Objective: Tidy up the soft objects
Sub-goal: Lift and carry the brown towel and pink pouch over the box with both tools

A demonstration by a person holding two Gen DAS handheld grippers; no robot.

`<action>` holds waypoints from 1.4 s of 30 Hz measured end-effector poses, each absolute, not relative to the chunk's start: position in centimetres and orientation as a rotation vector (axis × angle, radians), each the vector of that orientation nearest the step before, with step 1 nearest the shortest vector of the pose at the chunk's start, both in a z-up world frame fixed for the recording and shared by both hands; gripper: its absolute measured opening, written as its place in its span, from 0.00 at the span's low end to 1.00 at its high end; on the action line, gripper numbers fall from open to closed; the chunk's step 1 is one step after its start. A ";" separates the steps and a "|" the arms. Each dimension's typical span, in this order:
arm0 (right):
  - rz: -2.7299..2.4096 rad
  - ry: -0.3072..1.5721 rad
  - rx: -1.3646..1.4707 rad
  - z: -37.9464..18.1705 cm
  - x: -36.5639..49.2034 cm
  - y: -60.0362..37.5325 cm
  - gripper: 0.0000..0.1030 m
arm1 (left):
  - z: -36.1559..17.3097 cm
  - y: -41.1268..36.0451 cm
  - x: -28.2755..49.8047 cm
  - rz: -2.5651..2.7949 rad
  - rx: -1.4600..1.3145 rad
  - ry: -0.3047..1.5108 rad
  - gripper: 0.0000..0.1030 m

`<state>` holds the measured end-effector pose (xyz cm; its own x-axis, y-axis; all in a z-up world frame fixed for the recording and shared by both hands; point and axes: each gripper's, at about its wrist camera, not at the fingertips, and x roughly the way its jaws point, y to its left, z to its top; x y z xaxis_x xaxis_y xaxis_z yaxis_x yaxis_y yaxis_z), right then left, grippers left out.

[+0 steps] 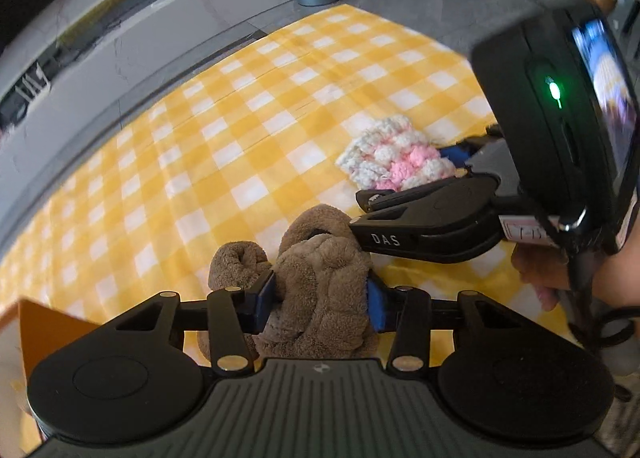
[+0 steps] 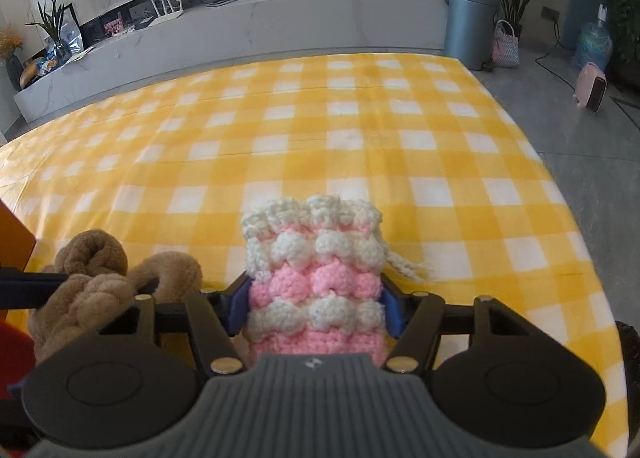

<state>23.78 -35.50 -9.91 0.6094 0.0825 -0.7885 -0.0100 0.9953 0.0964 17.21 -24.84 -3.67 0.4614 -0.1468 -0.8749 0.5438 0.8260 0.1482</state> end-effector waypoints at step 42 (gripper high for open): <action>0.177 0.489 0.295 8.1 13.6 -29.9 0.62 | 9.8 -6.3 9.7 -0.528 0.007 0.665 0.50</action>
